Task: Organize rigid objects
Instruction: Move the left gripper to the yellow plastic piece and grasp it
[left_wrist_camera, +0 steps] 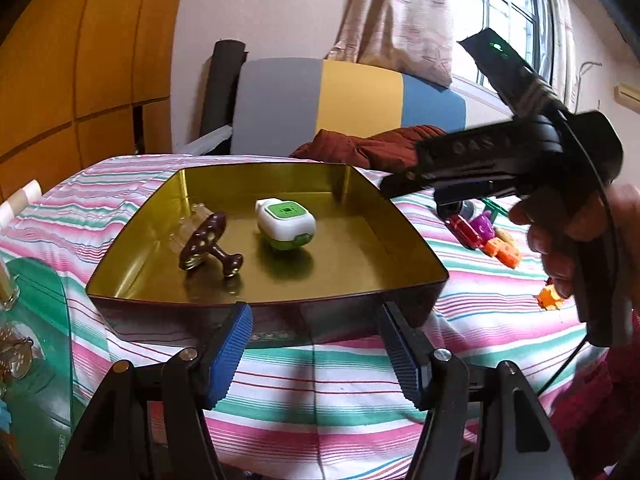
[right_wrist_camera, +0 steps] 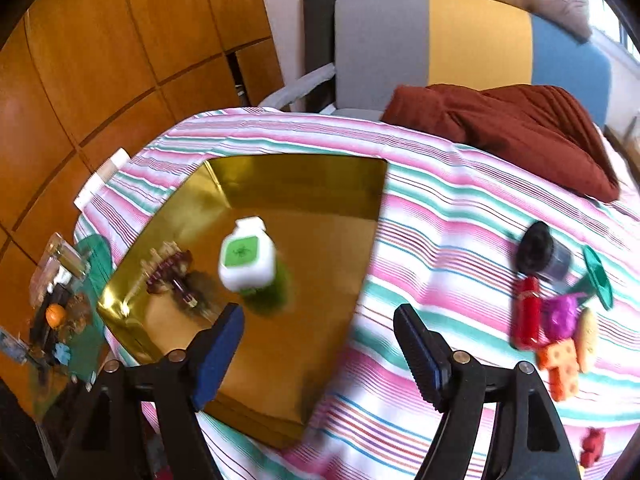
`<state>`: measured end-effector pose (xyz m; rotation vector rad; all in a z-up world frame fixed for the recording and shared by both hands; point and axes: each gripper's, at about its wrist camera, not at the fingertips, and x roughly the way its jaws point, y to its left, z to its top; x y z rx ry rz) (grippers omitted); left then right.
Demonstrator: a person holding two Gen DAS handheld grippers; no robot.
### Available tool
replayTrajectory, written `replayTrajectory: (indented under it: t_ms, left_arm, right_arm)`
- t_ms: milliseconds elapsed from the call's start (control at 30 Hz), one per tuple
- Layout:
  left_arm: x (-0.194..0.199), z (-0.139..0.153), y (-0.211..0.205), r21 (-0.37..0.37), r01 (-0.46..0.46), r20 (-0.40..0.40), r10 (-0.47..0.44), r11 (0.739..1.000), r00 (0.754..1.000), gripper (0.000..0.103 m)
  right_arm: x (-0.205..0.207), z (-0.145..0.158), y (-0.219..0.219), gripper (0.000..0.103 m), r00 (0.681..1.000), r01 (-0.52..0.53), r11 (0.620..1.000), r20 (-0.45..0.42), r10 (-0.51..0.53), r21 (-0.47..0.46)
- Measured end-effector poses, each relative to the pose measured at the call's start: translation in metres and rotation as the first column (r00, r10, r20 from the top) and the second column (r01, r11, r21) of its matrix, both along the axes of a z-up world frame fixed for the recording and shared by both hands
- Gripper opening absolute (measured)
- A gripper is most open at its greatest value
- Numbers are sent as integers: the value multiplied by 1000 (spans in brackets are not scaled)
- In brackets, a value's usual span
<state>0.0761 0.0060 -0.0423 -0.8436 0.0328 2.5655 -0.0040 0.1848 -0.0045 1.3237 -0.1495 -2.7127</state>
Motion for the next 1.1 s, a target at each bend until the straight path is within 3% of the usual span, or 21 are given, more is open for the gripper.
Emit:
replayTrajectory:
  t_ms: [367,633,700,900,1000,1100]
  left_arm:
    - [11,2,26,-61,88,-26,-90,994,996,66]
    - [16,5,56,-87,203,-19,-206,975,978,66]
    - [17,7,66,-88,241,-11,-243,967,970,66]
    - [28,9,119,-113,402,25,-401,909,916,66]
    - [34,10,149,-121,492,38,-491,862,870,67]
    - [40,10,187,-132,567,41,-567,813,823,66]
  right_arm:
    - [57,-26,79,78,987,135,990,77,-139,47]
    - [91,-32,167,79,922,366,931,129,-365,23]
    - [98,-30,187,81,894,428,903,135,-428,34]
    - [112,-39,255,84,740,648,759,181,-648,65]
    - [124,-51,284,84,651,742,670,209,-730,27]
    - [135,-61,303,84,602,793,601,268,-752,-94]
